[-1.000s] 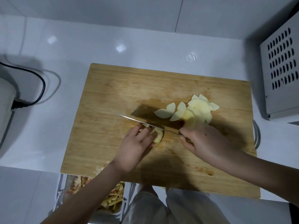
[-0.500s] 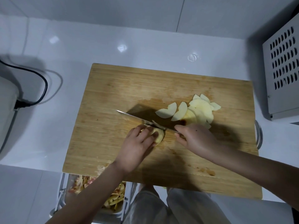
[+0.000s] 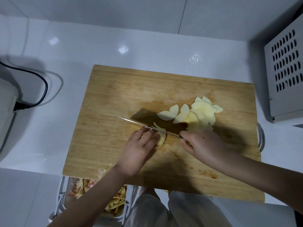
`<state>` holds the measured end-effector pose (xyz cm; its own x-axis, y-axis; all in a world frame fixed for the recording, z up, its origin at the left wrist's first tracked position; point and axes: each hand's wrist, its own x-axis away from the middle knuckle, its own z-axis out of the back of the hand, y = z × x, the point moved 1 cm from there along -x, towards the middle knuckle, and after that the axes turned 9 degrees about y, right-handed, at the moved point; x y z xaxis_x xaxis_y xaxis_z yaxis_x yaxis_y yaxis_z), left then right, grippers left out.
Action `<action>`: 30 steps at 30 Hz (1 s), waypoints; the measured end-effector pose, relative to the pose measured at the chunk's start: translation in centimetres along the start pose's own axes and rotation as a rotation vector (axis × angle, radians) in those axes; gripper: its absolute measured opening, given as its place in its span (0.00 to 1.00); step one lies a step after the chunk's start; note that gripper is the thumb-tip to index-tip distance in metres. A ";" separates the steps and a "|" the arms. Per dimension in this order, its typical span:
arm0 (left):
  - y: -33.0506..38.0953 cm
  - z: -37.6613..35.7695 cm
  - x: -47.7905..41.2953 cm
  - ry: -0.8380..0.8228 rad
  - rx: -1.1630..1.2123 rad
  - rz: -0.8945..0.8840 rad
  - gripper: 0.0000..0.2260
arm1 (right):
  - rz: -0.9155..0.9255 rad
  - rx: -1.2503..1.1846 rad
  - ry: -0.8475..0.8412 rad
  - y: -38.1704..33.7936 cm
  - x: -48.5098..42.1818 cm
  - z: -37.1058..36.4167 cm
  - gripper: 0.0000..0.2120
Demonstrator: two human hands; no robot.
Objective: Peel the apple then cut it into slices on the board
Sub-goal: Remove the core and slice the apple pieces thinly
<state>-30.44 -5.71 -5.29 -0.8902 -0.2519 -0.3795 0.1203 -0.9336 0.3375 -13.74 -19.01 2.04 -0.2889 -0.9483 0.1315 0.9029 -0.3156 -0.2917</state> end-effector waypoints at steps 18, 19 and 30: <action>0.1 0.3 -0.2 0.027 0.021 -0.003 0.14 | -0.057 -0.098 -0.032 0.0 0.6 1.8 0.09; 0.0 0.2 -0.2 0.024 0.019 -0.009 0.15 | -0.048 -0.100 -0.026 0.0 0.5 1.7 0.10; -0.2 0.0 0.2 0.013 0.012 -0.003 0.14 | -0.140 -0.143 -0.108 0.5 -2.1 -0.7 0.09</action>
<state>-30.61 -5.56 -5.43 -0.8847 -0.2529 -0.3917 0.1125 -0.9311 0.3471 -12.92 -17.15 0.98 -0.3660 -0.8879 0.2787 0.8000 -0.4531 -0.3933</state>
